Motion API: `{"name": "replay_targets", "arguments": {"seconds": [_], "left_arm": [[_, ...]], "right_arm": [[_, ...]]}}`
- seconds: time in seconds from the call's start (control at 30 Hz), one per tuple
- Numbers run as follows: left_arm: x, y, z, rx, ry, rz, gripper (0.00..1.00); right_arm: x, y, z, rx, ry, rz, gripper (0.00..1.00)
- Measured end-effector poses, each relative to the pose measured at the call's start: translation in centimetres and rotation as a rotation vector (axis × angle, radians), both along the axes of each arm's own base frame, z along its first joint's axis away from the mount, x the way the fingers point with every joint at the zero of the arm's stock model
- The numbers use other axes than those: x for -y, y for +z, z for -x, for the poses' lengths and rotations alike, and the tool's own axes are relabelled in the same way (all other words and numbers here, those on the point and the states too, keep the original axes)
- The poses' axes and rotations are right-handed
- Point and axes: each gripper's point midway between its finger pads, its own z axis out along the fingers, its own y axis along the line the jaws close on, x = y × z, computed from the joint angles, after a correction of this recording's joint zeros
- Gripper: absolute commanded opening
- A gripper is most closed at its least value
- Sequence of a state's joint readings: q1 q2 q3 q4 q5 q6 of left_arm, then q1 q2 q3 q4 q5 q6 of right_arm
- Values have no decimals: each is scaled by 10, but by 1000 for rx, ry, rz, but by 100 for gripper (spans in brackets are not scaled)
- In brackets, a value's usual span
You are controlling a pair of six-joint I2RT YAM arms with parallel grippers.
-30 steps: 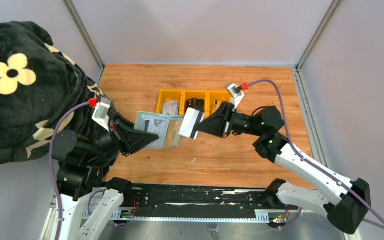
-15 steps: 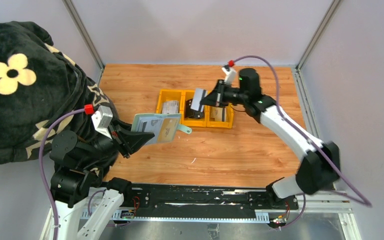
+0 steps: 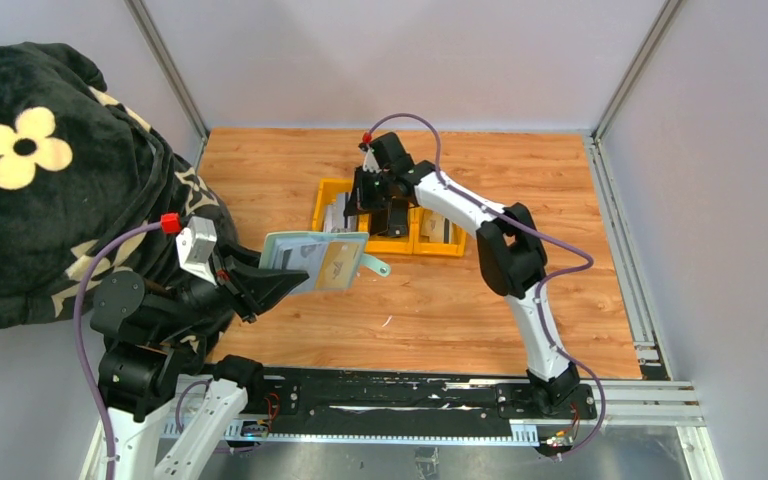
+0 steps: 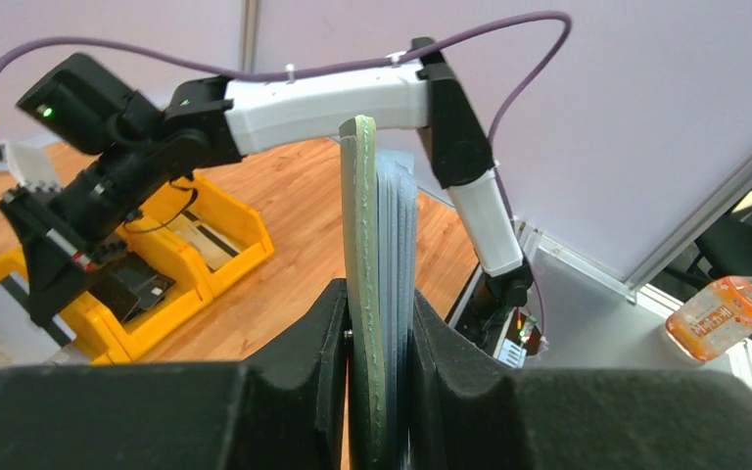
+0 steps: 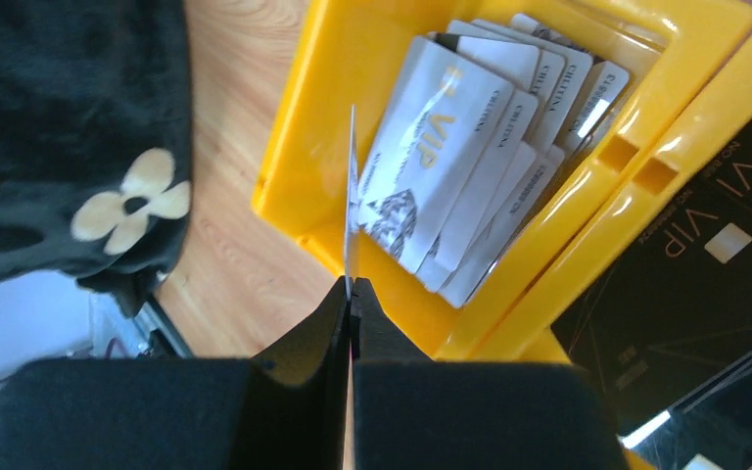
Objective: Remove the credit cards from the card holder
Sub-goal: Place the credit card in the storage box.
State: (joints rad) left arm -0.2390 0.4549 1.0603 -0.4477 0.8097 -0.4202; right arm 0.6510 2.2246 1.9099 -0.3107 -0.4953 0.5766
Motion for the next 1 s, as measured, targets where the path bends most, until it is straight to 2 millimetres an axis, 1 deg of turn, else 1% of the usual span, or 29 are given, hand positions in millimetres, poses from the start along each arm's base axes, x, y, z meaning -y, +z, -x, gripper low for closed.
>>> {"name": "replay_targets", "arguments": {"seconds": [0.1,0.13,0.23,0.3,0.37,0.4,0.47,0.5,0.57,0.73,0.8,0.87,0.93,1.0], "left_arm": [[0,2,2,5,-4,6,7],[0,3,2,9,-7,9,7],[1,6,3,16,-10,18,6],[1,8,3,18,-12,22,6],[1,9,4,23,-13,25,6],[1,9,5,23,-13,27,6],[1,10,6,28,-14,29,6],[0,11,6,30,-14,30,5],[0,11,8,35,-14,32,5],[-1,14,11,45,-15,34,5],[-1,15,12,51,-14,35,4],[-1,17,13,57,-14,37,4],[-2,21,15,65,-14,39,4],[-2,24,17,75,-14,41,3]], "right_arm": [[-7,-17,-6,-10,-24,43,0],[-10,-20,-7,-9,-30,50,0],[-19,-25,-9,0,-47,74,0],[-26,-25,-10,15,-57,78,0],[-33,-24,-11,30,-68,81,5],[-36,-24,-11,35,-72,83,9],[-41,-24,-10,43,-77,86,26],[-44,-25,-9,45,-80,89,30],[-45,-26,-8,50,-92,99,34],[-45,-26,-9,67,-118,116,40],[-43,-23,-11,76,-129,120,43],[-39,-15,-10,87,-139,121,45],[-34,3,-8,109,-146,111,51],[-30,30,-3,141,-144,84,56]]}}
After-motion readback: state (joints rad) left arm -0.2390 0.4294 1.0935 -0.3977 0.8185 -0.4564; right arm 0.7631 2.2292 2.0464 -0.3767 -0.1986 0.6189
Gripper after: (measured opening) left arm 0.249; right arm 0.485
